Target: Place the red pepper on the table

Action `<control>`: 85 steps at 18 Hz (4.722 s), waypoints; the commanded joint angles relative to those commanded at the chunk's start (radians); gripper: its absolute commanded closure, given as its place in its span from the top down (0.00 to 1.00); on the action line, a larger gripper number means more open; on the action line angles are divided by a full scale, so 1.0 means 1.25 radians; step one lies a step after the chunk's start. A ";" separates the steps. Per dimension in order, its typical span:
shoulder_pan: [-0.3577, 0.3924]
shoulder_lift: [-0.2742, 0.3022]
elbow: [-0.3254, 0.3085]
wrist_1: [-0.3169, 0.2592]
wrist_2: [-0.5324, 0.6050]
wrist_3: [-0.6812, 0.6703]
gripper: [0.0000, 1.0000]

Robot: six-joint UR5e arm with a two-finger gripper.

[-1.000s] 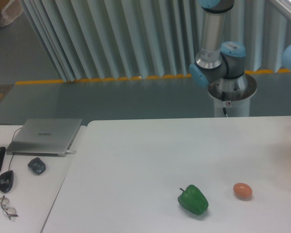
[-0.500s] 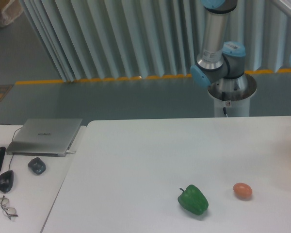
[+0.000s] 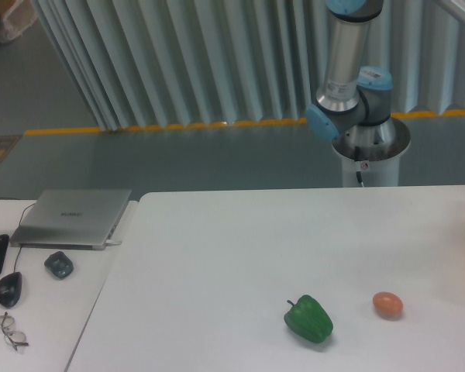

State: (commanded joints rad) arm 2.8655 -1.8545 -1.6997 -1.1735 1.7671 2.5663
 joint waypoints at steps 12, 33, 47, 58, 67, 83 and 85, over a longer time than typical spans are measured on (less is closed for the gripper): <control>-0.004 -0.027 0.004 -0.001 0.042 0.026 1.00; 0.002 -0.047 0.018 0.000 0.069 0.076 0.89; 0.020 -0.056 0.032 0.001 0.067 0.095 0.40; 0.029 -0.076 0.028 0.029 0.067 0.091 0.23; 0.027 -0.075 0.027 0.029 0.066 0.056 0.00; 0.025 -0.042 -0.002 0.000 0.040 -0.121 0.99; 0.028 -0.039 -0.002 -0.007 0.039 -0.135 0.99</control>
State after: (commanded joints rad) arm 2.9007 -1.9037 -1.7027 -1.1827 1.8162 2.3977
